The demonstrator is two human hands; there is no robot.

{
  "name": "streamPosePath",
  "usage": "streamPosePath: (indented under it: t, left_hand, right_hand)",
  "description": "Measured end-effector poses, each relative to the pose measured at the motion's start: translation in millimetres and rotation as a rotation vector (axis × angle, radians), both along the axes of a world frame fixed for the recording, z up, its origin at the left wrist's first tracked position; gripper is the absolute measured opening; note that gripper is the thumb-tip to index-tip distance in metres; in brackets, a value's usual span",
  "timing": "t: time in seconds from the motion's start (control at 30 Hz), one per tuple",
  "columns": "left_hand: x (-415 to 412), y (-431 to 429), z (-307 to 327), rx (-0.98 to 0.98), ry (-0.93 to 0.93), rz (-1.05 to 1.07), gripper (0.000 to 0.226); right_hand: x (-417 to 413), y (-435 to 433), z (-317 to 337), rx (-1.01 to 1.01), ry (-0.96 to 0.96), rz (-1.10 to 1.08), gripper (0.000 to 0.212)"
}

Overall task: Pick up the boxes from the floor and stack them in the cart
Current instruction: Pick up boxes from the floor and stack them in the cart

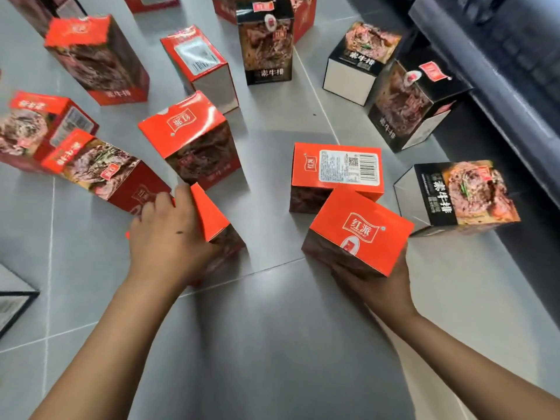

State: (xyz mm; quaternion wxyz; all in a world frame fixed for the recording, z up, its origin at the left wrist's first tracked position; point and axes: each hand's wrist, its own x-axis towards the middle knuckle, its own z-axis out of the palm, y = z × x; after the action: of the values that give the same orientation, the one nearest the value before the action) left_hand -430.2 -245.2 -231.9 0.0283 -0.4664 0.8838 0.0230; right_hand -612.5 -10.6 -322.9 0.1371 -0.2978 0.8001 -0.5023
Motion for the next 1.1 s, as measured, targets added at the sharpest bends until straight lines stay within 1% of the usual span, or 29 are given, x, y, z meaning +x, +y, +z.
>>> streamPosePath:
  t: [0.07, 0.1, 0.13, 0.2, 0.23, 0.3, 0.37, 0.47, 0.5, 0.57, 0.67, 0.73, 0.87, 0.97, 1.1]
  left_hand:
    - [1.4, -2.2, 2.1, 0.028, 0.028, 0.014, 0.08]
    - [1.3, -2.8, 5.6, 0.049, 0.039, 0.025, 0.079]
    - [1.6, -3.0, 10.3, 0.08, 0.049, 0.043, 0.082]
    - [3.4, -0.3, 25.4, 0.161, 0.087, 0.092, 0.09]
    - [4.6, 1.5, 35.6, 0.2, 0.114, 0.123, 0.091]
    - [8.4, 5.7, 60.3, 0.256, 0.145, 0.168, 0.086]
    - [12.0, 12.1, 93.8, 0.281, 0.152, 0.18, 0.082]
    - [17.4, 20.8, 157.9, 0.32, 0.15, 0.213, 0.087]
    - [19.7, 22.7, 180.1, 0.344, 0.141, 0.233, 0.086]
    - [26.2, 25.2, 222.3, 0.391, 0.142, 0.275, 0.079]
    - [38.0, 32.3, 289.4, 0.4, 0.157, 0.298, 0.072]
    - [46.8, 37.5, 335.0, 0.393, 0.154, 0.307, 0.073]
    - [70.1, 49.6, 427.0, 0.374, 0.198, 0.336, 0.076]
    - [90.0, 61.6, 491.9, 0.375, 0.228, 0.411, 0.077]
    - [121.8, 83.6, 566.0, 0.344, 0.218, 0.498, 0.085]
  right_hand:
    - [1.1, -3.4, 2.3, 0.002, 0.001, -0.009, 0.064]
    - [1.7, -4.9, 4.9, 0.013, -0.015, -0.014, 0.066]
    - [2.5, -6.2, 8.7, 0.052, -0.033, -0.026, 0.074]
    - [5.1, -7.8, 22.2, 0.186, -0.063, -0.054, 0.09]
    - [6.4, -8.2, 32.4, 0.258, -0.071, -0.064, 0.093]
    - [10.2, -9.3, 60.9, 0.404, -0.071, -0.049, 0.094]
    - [13.8, -9.1, 95.9, 0.542, -0.074, -0.003, 0.093]
    - [16.1, -5.7, 145.7, 0.761, -0.111, 0.052, 0.087]
    - [16.0, -4.5, 161.4, 0.843, -0.145, 0.054, 0.086]
    - [15.1, -4.4, 198.7, 0.986, -0.276, 0.031, 0.086]
    - [17.0, -2.4, 264.7, 1.135, -0.446, 0.014, 0.085]
    - [20.7, 0.7, 312.3, 1.166, -0.477, 0.019, 0.085]
    - [33.4, 4.1, 410.1, 1.15, -0.453, 0.025, 0.088]
    - [42.7, 1.9, 481.3, 1.14, -0.418, 0.04, 0.088]
    - [56.7, -5.9, 565.9, 1.148, -0.376, 0.127, 0.087]
